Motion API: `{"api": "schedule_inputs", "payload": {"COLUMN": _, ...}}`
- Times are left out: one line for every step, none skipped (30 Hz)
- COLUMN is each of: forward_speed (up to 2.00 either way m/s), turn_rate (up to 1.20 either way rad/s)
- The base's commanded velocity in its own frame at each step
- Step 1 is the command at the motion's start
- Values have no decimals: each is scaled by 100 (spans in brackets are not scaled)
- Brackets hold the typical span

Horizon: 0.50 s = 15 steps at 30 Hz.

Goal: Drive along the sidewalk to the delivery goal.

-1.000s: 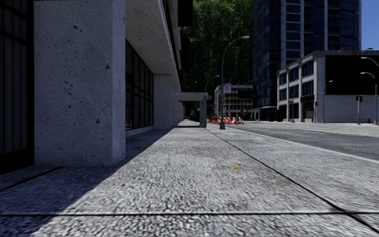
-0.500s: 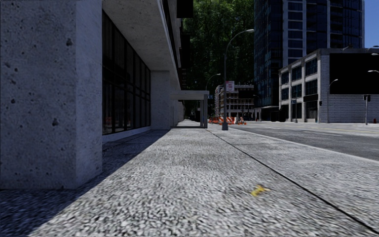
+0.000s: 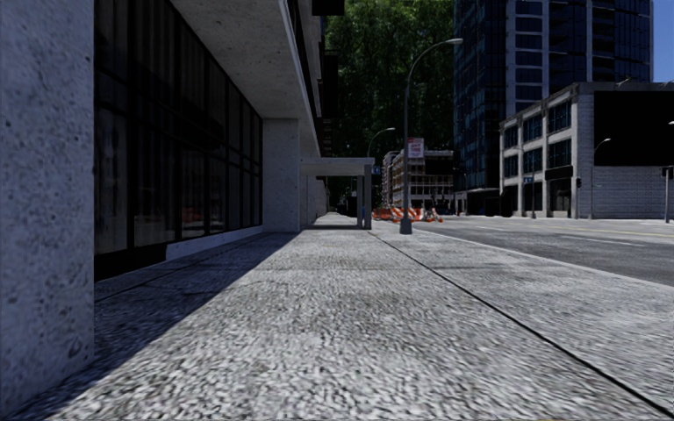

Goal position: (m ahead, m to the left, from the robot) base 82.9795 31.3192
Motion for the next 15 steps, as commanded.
{"api": "schedule_inputs", "payload": {"forward_speed": 200, "turn_rate": 0}}
{"api": "schedule_inputs", "payload": {"forward_speed": 200, "turn_rate": 0}}
{"api": "schedule_inputs", "payload": {"forward_speed": 200, "turn_rate": 0}}
{"api": "schedule_inputs", "payload": {"forward_speed": 200, "turn_rate": 0}}
{"api": "schedule_inputs", "payload": {"forward_speed": 200, "turn_rate": 0}}
{"api": "schedule_inputs", "payload": {"forward_speed": 200, "turn_rate": 0}}
{"api": "schedule_inputs", "payload": {"forward_speed": 200, "turn_rate": 0}}
{"api": "schedule_inputs", "payload": {"forward_speed": 200, "turn_rate": 0}}
{"api": "schedule_inputs", "payload": {"forward_speed": 200, "turn_rate": 0}}
{"api": "schedule_inputs", "payload": {"forward_speed": 200, "turn_rate": 0}}
{"api": "schedule_inputs", "payload": {"forward_speed": 200, "turn_rate": 0}}
{"api": "schedule_inputs", "payload": {"forward_speed": 200, "turn_rate": 0}}
{"api": "schedule_inputs", "payload": {"forward_speed": 200, "turn_rate": 0}}
{"api": "schedule_inputs", "payload": {"forward_speed": 200, "turn_rate": 0}}
{"api": "schedule_inputs", "payload": {"forward_speed": 200, "turn_rate": 0}}
